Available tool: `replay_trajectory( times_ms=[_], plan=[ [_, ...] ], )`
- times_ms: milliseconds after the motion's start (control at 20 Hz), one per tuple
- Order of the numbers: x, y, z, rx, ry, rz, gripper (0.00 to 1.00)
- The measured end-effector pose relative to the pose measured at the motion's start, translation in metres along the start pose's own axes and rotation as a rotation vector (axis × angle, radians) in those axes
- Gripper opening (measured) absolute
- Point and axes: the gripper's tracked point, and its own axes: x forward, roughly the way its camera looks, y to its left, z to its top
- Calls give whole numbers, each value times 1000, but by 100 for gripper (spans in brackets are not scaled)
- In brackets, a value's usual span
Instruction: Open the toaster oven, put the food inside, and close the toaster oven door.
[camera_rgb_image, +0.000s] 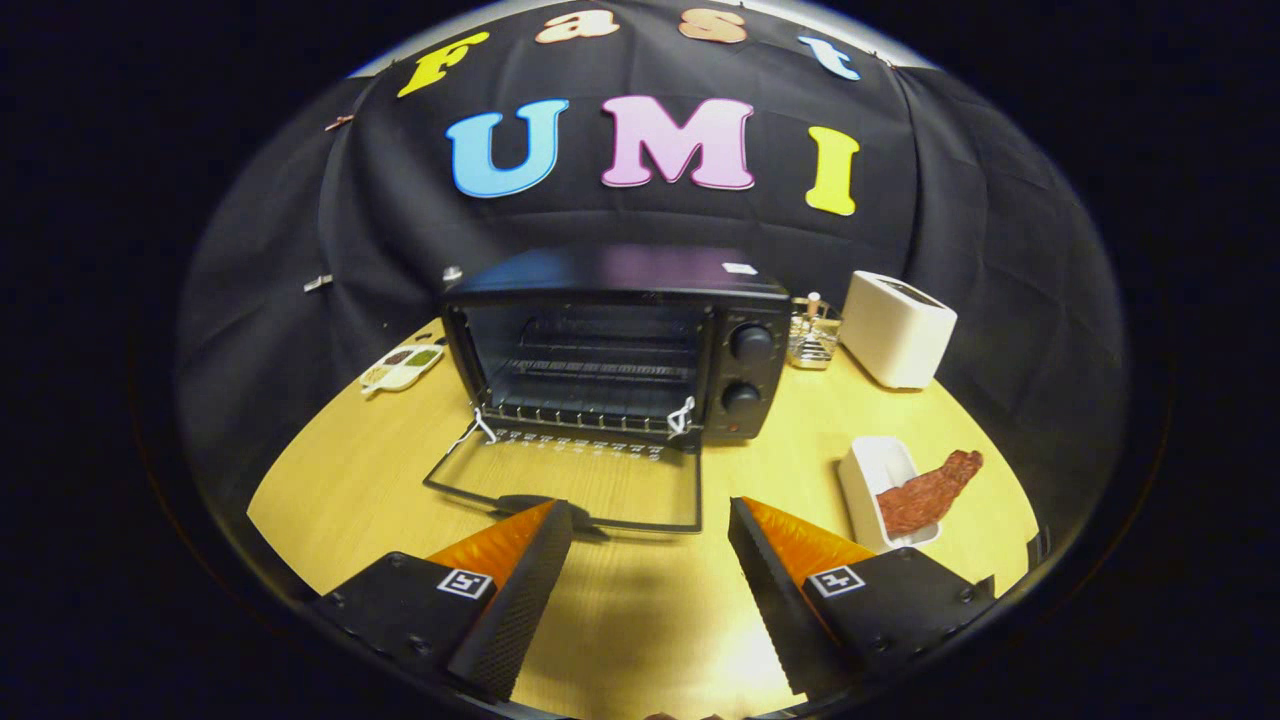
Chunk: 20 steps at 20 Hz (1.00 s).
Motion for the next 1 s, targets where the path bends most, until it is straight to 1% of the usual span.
replay_trajectory(
  times_ms=[150, 300, 450, 800, 1000],
  plan=[
    [-13, -38, 24, 36, -44, -40, 98],
    [-12, -74, 35, 76, -50, -66, 98],
    [-7, -113, 50, 66, -57, -88, 98],
    [3, -182, 105, -33, -133, -43, 98],
    [19, -218, 106, -8, -106, -11, 98]
  ],
)
